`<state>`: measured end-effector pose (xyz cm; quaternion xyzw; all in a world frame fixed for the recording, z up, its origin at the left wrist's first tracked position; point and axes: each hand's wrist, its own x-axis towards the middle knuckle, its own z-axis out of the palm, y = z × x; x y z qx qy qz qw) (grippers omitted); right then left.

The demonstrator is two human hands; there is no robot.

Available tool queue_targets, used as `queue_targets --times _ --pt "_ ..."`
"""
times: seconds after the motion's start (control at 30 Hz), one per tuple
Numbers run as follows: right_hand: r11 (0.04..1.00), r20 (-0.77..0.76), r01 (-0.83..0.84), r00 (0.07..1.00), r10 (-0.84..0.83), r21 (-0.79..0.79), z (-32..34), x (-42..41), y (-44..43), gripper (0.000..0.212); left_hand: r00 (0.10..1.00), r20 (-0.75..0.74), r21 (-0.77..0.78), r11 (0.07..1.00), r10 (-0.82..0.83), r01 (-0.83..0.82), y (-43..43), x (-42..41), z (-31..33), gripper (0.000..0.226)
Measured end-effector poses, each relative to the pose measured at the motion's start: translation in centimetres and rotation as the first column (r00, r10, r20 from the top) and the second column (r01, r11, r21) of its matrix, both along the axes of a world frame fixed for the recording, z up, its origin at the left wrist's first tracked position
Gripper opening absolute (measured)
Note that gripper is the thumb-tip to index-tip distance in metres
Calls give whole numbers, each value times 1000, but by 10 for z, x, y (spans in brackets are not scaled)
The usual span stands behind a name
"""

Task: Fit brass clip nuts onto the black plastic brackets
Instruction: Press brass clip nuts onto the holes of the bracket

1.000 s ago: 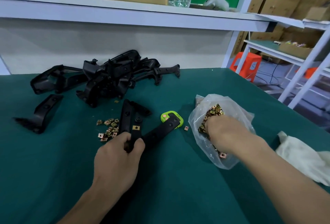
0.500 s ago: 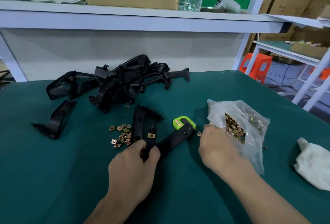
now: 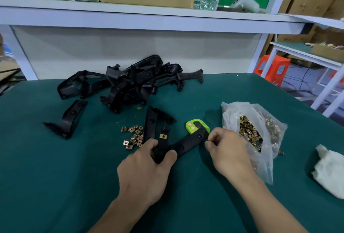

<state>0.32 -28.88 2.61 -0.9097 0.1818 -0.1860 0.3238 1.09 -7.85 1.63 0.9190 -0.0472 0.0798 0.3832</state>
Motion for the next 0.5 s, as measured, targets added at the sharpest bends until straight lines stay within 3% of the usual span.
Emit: queue_targets --times 0.07,0.13,0.2,0.3,0.43,0.5 --pt "954 101 -80 994 52 289 5 -4 20 23 999 -1 46 998 38 -38 1 -1 0 43" --pt "803 160 -200 978 132 562 8 -5 43 17 995 49 50 995 86 -88 1 -3 0 43" --pt "643 188 -255 967 172 722 9 -2 64 21 983 153 -49 994 104 -97 4 -2 1 41" --pt "478 200 -280 957 211 832 12 8 81 22 935 351 -97 995 56 -24 13 4 4 33" --pt "380 204 -288 948 246 879 13 15 82 18 978 191 -376 915 -79 147 18 10 3 38" --pt "362 212 -298 942 259 883 9 15 79 17 976 167 -444 874 -136 198 20 12 3 39"
